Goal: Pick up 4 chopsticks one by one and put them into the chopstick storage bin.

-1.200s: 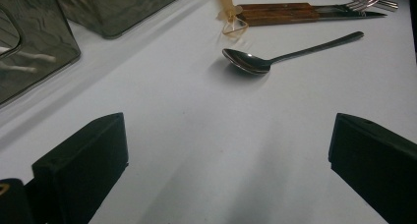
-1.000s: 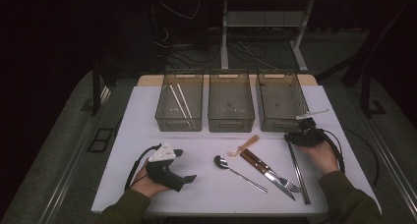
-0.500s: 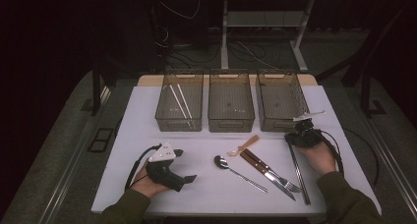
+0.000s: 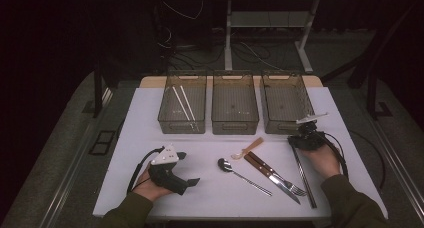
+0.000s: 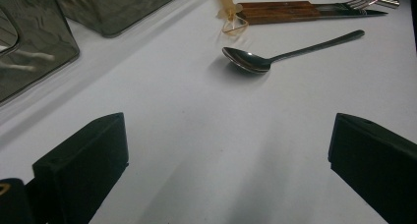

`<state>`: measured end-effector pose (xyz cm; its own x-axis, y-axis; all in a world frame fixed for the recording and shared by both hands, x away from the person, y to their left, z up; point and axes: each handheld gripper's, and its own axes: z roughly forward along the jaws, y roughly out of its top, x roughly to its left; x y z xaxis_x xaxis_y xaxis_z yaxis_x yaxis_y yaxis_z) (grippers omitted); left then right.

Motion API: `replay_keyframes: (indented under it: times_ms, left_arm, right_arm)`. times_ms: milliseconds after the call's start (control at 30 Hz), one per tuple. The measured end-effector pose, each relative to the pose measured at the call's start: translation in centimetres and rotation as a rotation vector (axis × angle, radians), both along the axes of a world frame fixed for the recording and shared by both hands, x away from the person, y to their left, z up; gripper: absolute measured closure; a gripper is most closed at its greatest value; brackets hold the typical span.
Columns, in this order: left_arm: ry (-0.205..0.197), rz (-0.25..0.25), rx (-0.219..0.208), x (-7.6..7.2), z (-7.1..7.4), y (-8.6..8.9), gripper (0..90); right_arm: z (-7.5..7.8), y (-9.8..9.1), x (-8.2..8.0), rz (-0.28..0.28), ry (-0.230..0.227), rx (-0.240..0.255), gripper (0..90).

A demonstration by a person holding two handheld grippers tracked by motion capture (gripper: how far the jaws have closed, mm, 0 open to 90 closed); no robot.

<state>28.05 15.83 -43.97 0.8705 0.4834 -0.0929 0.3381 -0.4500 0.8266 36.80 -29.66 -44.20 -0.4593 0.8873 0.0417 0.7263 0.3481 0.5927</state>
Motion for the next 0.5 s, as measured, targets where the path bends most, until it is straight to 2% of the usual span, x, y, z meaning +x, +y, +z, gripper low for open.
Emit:
replay_keyframes:
  times_ms: [500]
  left_arm:
    - [0.000, -0.001, 0.001, 0.0, 0.0, 0.0, 0.4]
  right_arm:
    - [-0.1, 1.7, 0.0, 0.085, -0.017, -0.006, 79.6]
